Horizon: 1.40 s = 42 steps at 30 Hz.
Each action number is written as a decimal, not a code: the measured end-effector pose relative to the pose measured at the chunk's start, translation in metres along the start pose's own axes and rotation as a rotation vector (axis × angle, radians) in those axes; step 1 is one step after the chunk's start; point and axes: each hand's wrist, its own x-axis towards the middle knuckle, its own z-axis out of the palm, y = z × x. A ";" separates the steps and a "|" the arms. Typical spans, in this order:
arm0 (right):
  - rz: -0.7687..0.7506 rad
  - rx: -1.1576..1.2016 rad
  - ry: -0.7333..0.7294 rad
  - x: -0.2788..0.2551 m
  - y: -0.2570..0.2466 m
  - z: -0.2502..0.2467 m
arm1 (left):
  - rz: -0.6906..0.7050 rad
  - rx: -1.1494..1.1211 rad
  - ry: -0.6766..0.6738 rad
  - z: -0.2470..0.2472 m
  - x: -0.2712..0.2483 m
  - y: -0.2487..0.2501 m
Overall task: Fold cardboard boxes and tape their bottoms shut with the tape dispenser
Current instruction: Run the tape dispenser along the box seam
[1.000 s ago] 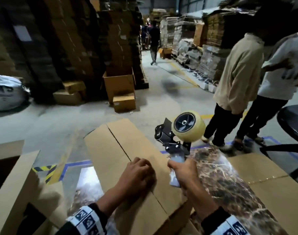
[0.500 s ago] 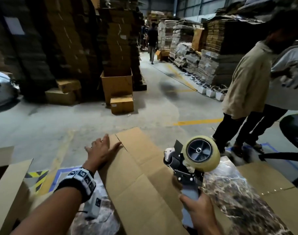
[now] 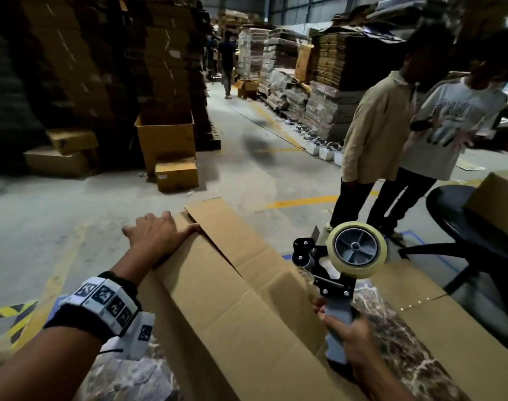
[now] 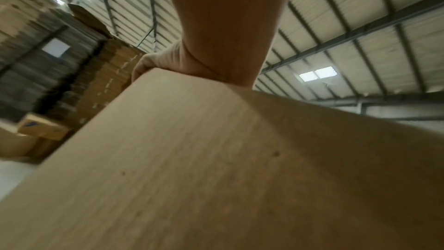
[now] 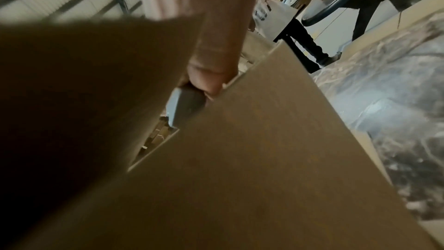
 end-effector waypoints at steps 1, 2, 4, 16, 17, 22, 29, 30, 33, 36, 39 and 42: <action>0.007 0.058 -0.026 0.001 -0.002 -0.006 | -0.003 0.036 0.013 -0.008 -0.004 0.006; 0.010 0.118 -0.056 0.002 -0.004 -0.012 | -0.004 0.075 0.021 -0.016 -0.009 0.011; 0.008 0.189 -0.087 0.003 -0.003 -0.023 | -0.001 0.135 0.019 -0.029 -0.021 0.019; -0.098 -0.032 -0.410 0.020 -0.015 -0.072 | -0.326 0.057 -0.047 -0.029 -0.163 0.004; -0.120 -0.082 -0.469 0.020 -0.020 -0.079 | -0.358 0.056 -0.040 -0.026 -0.177 0.006; -0.180 -0.389 -0.665 0.032 -0.041 -0.114 | -0.490 0.026 -0.061 -0.018 -0.232 0.029; -0.209 -0.596 -0.642 0.043 -0.057 -0.165 | -0.479 -0.106 -0.084 0.017 -0.280 0.058; -0.212 -0.635 -0.654 0.044 -0.061 -0.172 | -0.441 -0.126 -0.092 0.029 -0.286 0.061; -0.174 -0.740 -0.682 0.051 -0.068 -0.192 | -0.211 -0.128 -0.032 0.065 -0.303 0.067; -0.177 -0.792 -0.695 0.050 -0.079 -0.200 | -0.041 -0.170 -0.005 0.078 -0.306 0.067; -0.216 -0.816 -0.716 0.043 -0.100 -0.205 | 0.067 -0.099 -0.010 0.077 -0.307 0.069; -0.226 -0.791 -0.775 0.032 -0.121 -0.200 | 0.106 -0.147 -0.050 0.072 -0.304 0.071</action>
